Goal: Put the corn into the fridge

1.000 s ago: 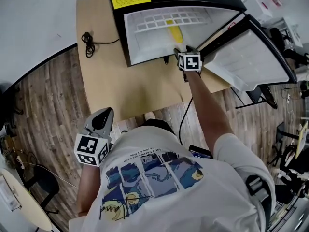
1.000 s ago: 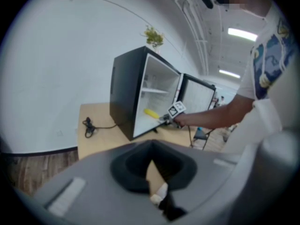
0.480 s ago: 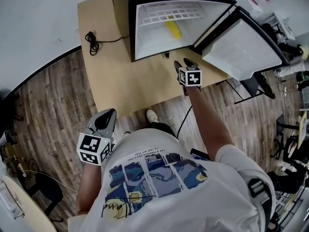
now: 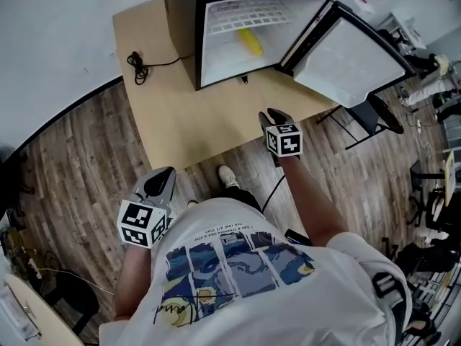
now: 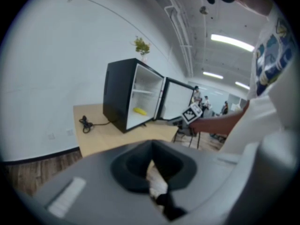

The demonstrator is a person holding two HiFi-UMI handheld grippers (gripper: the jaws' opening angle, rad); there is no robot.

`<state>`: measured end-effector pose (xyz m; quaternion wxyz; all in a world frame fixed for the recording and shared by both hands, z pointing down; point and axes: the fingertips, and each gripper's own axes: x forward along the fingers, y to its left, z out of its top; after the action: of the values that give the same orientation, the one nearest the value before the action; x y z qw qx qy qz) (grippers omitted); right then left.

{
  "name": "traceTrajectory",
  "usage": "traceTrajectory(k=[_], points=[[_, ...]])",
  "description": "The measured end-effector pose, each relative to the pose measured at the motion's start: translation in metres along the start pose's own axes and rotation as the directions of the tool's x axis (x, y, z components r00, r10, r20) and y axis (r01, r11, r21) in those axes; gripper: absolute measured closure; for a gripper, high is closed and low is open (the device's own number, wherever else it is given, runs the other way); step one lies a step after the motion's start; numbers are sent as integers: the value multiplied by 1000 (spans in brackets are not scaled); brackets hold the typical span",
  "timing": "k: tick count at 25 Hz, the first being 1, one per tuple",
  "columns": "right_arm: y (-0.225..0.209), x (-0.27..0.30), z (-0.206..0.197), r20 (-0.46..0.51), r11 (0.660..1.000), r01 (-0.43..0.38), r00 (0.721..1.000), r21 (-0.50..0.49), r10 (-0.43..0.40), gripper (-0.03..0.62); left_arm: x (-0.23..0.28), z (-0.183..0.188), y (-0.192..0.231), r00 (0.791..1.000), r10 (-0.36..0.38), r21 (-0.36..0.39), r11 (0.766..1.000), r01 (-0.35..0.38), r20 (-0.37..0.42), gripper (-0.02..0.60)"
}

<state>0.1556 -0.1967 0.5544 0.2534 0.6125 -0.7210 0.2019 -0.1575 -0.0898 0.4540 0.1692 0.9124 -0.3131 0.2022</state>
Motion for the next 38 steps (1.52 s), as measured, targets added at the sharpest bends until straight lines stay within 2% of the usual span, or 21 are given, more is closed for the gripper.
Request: traceTrajectory(k=[5, 13, 20, 28, 32, 38], points=[[37, -35, -25, -24, 1000, -27, 999, -6, 27, 529, -17, -15, -7, 1000, -25, 9, 1000, 25, 0, 572], [90, -82, -45, -30, 996, -83, 996, -13, 83, 562, -36, -38, -17, 999, -53, 1, 999, 53, -13, 572], [123, -103, -43, -22, 988, -112, 994, -106, 111, 566, -44, -49, -18, 999, -54, -15, 998, 54, -5, 572], [144, -110, -36, -10, 979, -155, 988, -132, 155, 571, -47, -48, -23, 999, -54, -18, 998, 54, 7, 572], [158, -115, -33, 1, 972, -180, 983, -148, 182, 571, -57, -58, -20, 999, -36, -34, 999, 36, 2, 572], [175, -121, -34, -8, 963, -206, 978, -174, 207, 572, -61, -76, -19, 999, -45, -62, 997, 44, -9, 572]])
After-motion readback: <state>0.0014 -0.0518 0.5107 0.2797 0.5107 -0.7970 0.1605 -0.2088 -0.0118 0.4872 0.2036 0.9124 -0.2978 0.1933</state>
